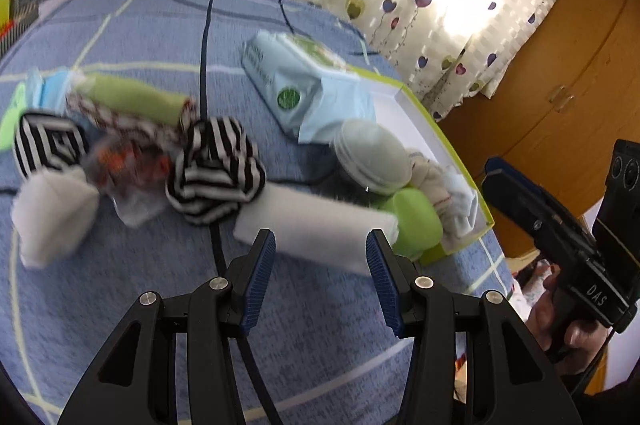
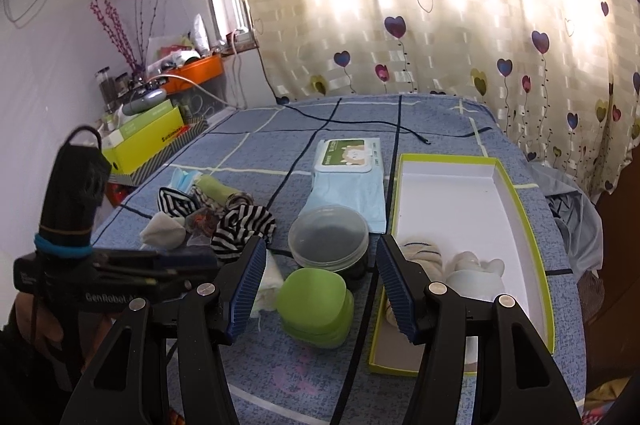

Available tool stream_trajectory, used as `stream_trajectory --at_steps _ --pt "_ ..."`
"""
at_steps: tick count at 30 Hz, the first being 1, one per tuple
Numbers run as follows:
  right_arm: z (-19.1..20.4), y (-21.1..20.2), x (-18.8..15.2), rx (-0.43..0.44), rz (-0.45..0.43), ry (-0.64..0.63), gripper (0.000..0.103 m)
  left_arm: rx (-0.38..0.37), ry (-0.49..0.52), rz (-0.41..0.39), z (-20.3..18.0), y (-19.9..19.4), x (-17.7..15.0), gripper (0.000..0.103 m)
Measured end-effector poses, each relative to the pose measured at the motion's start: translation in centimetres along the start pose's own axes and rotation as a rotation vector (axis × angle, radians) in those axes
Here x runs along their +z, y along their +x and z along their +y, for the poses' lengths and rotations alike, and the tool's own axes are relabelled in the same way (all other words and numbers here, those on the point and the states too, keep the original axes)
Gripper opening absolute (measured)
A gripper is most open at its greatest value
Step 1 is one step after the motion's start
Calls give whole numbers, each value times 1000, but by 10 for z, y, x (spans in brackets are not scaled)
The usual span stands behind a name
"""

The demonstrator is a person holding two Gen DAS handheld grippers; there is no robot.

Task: Organize soft objects
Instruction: 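Move the open left gripper to the white rolled cloth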

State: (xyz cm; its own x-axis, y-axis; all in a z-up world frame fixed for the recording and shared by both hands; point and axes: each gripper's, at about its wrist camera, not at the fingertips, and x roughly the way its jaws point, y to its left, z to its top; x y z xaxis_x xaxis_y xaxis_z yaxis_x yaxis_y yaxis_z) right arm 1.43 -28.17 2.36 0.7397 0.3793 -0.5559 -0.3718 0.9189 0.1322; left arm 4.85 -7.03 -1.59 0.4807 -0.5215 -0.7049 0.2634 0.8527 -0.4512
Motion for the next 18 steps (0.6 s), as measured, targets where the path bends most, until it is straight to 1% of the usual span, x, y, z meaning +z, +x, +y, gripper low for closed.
stream_trajectory --at_steps 6,9,13,18 --pt "0 3 0 14 4 -7 57 -54 -82 55 9 15 -7 49" --pt "-1 3 0 17 4 -11 57 -115 -159 84 17 24 -7 49" --pt "-1 3 0 15 4 -10 57 -183 -252 83 28 29 -6 49" --pt "-2 4 1 12 4 -10 57 -245 -324 54 36 26 -6 49"
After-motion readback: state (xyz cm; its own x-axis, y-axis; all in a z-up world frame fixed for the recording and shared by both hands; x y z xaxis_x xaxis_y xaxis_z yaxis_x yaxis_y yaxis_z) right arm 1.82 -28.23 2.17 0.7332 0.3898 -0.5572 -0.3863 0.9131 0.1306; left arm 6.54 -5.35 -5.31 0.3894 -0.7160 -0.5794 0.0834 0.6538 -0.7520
